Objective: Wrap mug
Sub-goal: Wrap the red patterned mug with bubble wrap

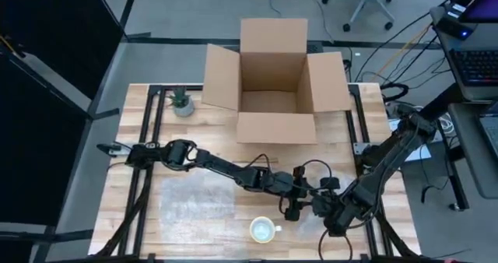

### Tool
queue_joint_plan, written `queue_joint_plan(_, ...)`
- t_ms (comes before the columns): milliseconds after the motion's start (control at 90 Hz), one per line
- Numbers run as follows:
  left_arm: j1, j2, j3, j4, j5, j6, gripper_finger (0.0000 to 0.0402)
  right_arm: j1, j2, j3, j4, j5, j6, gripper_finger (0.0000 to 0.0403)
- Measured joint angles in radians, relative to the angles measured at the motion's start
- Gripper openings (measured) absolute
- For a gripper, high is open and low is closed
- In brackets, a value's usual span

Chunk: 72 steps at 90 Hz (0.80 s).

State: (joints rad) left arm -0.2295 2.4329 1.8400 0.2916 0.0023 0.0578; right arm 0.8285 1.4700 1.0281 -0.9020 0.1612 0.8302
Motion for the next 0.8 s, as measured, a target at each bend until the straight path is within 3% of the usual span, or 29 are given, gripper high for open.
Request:
queue_joint_plan(333, -0.003, -0.064, -0.004, -0.058, -0.003, 0.000, 0.0187, 0.000, 0.000, -0.058, 0.047, 0.004, 0.043, 0.0144)
queue_joint_plan(800, -0.014, -0.022, -0.001, 0.103, -0.034, -0.021, 0.0187, -0.012, 0.001, -0.060, 0.071, 0.013, 0.043, 0.0144)
